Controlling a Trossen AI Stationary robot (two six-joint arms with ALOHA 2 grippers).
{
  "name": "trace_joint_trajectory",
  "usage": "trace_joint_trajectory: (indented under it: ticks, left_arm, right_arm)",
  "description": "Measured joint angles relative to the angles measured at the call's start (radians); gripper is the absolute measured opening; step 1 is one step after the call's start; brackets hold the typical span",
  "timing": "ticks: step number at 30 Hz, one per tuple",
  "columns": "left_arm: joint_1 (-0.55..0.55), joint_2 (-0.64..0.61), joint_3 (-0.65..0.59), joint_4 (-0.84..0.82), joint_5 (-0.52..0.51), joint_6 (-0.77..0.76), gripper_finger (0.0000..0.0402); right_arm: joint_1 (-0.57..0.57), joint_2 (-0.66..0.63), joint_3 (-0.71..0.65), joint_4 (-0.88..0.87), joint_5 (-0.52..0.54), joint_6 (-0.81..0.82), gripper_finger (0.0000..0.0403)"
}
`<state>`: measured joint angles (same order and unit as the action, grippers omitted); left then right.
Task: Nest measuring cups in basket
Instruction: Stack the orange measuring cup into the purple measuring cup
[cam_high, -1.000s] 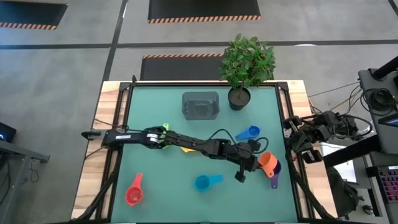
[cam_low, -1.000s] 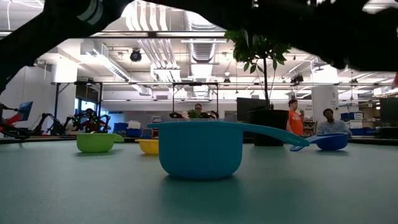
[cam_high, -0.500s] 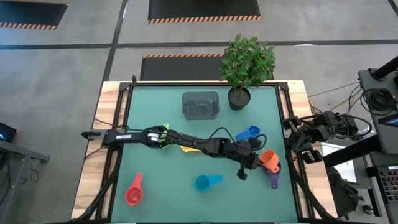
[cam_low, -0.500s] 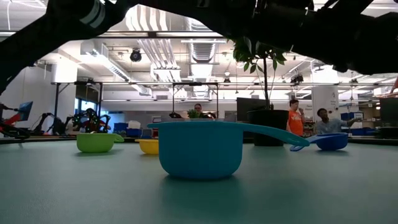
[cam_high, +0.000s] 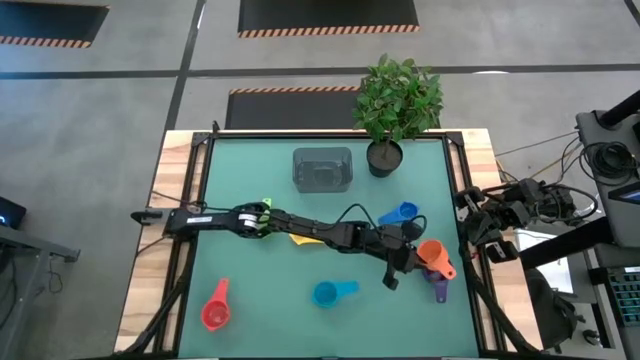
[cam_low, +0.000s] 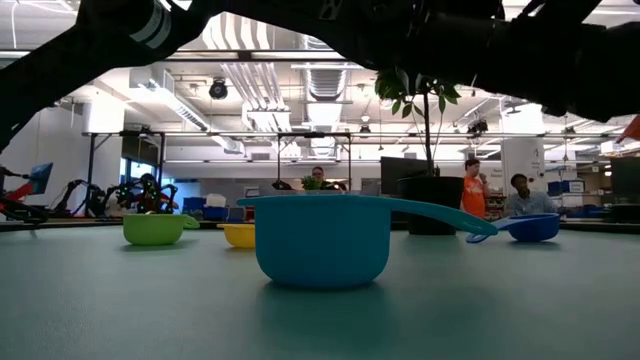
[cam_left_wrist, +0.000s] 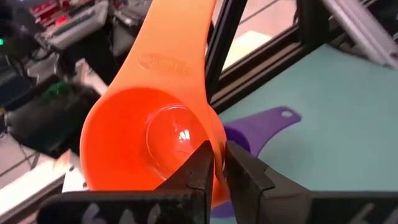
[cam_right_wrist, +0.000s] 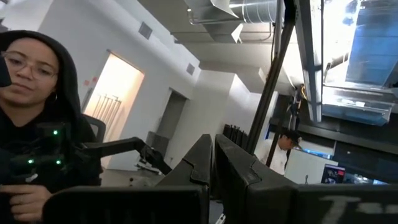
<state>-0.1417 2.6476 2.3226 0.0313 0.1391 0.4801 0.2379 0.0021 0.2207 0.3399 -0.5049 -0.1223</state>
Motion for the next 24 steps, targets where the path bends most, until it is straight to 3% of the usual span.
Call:
trace_joint_trajectory:
  ticks: [4,24]
  left_arm:
    - [0.0,0.0,-0.002,0.034,0.055,0.006,0.002]
    - [0.001,0.0,-0.061,0.161,0.081,0.005,0.0021]
  right_arm:
    - [0.0,0.0,0.0,0.0,0.0,0.0,0.0009]
    - [0.0,0.0,0.0,0.002,0.0,-0.003,0.0009]
